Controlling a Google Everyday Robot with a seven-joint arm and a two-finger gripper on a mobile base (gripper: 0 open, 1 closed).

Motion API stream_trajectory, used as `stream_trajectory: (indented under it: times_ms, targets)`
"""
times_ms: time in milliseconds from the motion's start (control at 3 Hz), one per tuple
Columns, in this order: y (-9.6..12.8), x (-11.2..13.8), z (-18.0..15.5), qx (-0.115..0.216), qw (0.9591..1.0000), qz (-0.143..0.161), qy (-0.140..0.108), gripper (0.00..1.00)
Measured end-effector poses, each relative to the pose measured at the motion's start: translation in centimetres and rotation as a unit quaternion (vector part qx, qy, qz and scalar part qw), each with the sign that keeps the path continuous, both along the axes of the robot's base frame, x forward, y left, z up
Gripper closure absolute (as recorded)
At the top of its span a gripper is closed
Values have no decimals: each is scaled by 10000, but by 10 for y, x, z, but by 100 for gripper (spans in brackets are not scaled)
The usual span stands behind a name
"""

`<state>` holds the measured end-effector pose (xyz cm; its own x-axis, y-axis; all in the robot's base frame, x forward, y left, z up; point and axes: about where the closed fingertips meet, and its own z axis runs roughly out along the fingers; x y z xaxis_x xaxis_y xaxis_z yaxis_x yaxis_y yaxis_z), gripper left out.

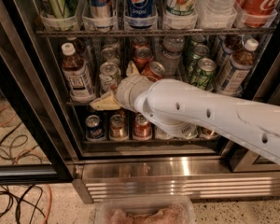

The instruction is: Pick 7up can from middle shelf of fridge

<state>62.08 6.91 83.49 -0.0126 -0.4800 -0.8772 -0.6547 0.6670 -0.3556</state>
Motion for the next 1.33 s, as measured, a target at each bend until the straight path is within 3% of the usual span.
stream_trajectory:
  times_ms: [1333]
  targets:
    - [28, -11, 10, 195, 9994, 291, -27, 0]
